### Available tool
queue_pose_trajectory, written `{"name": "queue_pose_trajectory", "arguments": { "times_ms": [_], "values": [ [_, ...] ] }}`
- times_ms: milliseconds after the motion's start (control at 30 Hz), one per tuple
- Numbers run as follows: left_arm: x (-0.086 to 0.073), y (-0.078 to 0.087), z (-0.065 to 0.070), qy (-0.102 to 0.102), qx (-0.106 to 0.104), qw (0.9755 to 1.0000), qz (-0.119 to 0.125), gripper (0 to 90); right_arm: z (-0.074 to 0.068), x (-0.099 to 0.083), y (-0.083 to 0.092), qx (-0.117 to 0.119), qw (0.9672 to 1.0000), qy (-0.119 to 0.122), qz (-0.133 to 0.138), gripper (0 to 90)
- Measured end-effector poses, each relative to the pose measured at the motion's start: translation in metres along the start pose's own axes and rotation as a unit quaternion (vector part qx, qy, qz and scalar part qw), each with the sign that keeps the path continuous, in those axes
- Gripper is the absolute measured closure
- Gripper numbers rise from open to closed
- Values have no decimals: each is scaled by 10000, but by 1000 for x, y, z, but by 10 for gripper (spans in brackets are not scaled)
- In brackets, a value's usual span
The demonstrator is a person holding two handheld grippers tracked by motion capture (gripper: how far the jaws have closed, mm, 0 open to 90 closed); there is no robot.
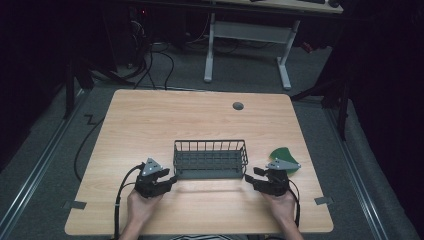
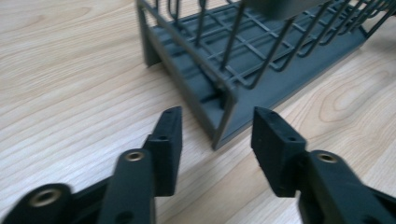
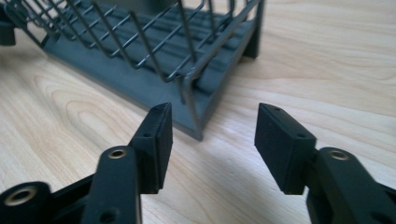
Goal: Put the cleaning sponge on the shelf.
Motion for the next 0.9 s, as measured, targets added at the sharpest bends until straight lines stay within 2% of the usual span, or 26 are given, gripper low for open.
{"name": "queue_pose_trajectory", "arguments": {
  "times_ms": [67, 167, 300, 367, 533, 633, 700, 733, 767, 867, 900],
  "values": [
    [-2, 2, -3, 9, 46, 10000, 11, 474, 3, -1, 4, -20, 10000, -56, 72, 439],
    [-5, 6, -9, 53, 70, 9999, 53, 440, 9, -2, 9, -202, 9997, -77, 151, 399],
    [-10, 9, -21, 164, 251, 9995, 97, 408, 18, -2, 17, -386, 9986, -116, 337, 373],
    [-12, 8, -28, 163, 442, 9989, 72, 400, 24, -1, 21, -527, 9974, -99, 476, 361],
    [-16, 3, -49, 285, 937, 9951, -159, 389, 44, 0, 32, -795, 9946, -286, 606, 352],
    [-18, 2, -60, 362, 1160, 9924, -203, 386, 56, 3, 40, -933, 9931, -340, 622, 338],
    [-18, 2, -66, 438, 1237, 9912, -190, 384, 65, 4, 45, -1067, 9918, -386, 596, 329],
    [-18, 2, -66, 438, 1237, 9912, -190, 383, 65, 4, 45, -1067, 9918, -386, 596, 329],
    [-18, 3, -71, 499, 1305, 9900, -182, 381, 73, 5, 49, -1142, 9905, -489, 590, 320],
    [-20, 4, -79, 570, 1404, 9882, -211, 380, 85, 7, 53, -1258, 9886, -572, 594, 304],
    [-20, 4, -79, 570, 1404, 9882, -211, 379, 85, 7, 53, -1258, 9886, -572, 594, 304]
  ]
}}
Point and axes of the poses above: each handheld gripper's, and its own axes: y roughly backward along the jaws, x roughly out of its top, z roughly to its right, the point moved 6 cm from there along -y, roughly forward along the jaws, and after that the axes turned 8 degrees about -z, right-handed, at the moved point
